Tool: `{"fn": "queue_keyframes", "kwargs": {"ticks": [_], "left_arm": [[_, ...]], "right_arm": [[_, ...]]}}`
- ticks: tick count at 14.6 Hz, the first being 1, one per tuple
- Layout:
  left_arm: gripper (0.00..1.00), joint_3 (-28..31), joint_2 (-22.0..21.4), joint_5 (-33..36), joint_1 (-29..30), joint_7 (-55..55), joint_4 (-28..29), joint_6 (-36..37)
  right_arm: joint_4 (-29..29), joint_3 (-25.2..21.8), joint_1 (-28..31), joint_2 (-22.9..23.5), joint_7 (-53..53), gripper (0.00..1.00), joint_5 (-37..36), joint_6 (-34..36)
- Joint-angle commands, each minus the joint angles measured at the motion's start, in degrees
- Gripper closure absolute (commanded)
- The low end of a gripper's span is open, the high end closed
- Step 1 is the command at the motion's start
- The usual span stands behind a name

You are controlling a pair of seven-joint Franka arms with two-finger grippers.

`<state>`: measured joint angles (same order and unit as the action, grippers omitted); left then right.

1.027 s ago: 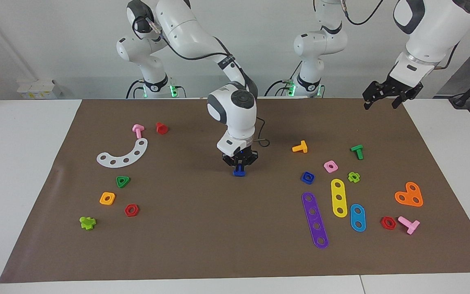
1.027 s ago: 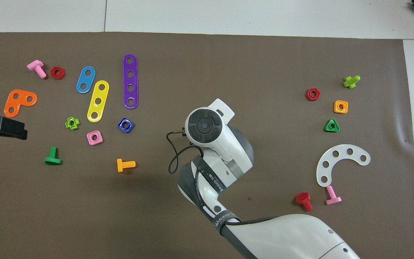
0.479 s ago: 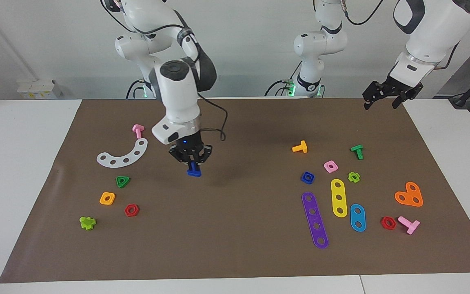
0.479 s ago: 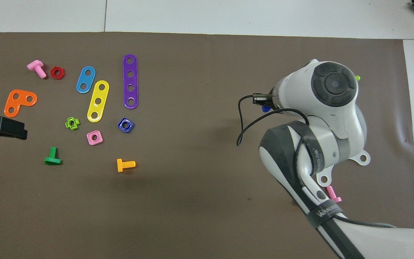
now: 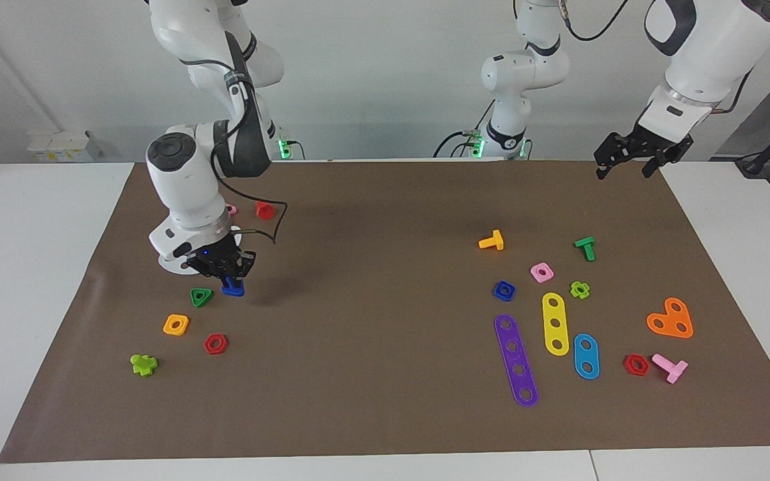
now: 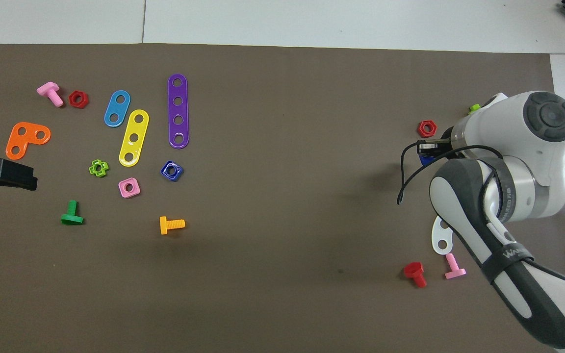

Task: Unscrew and place screws in storage area
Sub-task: 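Carry the blue bolt with the right gripper beside the green triangle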

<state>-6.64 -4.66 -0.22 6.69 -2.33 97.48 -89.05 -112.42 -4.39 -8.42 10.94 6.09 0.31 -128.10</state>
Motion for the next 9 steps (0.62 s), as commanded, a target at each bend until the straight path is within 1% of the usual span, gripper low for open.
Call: {"fn": "queue_keyframes", "kwargs": {"ticks": [1, 3, 5, 7, 9], "left_arm": [[0.00, 0.0, -1.7, -1.0, 0.4, 0.1, 1.6, 0.0], [0.00, 0.0, -1.7, -1.0, 0.4, 0.1, 1.5, 0.1], [0.00, 0.0, -1.7, -1.0, 0.4, 0.1, 1.6, 0.1], [0.00, 0.0, -1.7, -1.0, 0.4, 0.1, 1.6, 0.0], [0.00, 0.0, -1.7, -1.0, 0.4, 0.1, 1.6, 0.1]], "right_arm": [[-6.5, 1.0, 2.7, -1.0, -3.0, 1.00, 2.1, -5.3], [-7.1, 1.0, 2.4, -0.7, -3.0, 1.00, 4.1, -5.5], [-7.9, 1.0, 2.9, 0.6, -3.4, 1.00, 4.2, -7.1], [-10.3, 1.0, 2.7, 0.6, -3.7, 1.00, 4.2, -9.6], [-10.6, 0.9, 2.9, 1.0, -4.9, 1.00, 4.2, -10.6]]}}
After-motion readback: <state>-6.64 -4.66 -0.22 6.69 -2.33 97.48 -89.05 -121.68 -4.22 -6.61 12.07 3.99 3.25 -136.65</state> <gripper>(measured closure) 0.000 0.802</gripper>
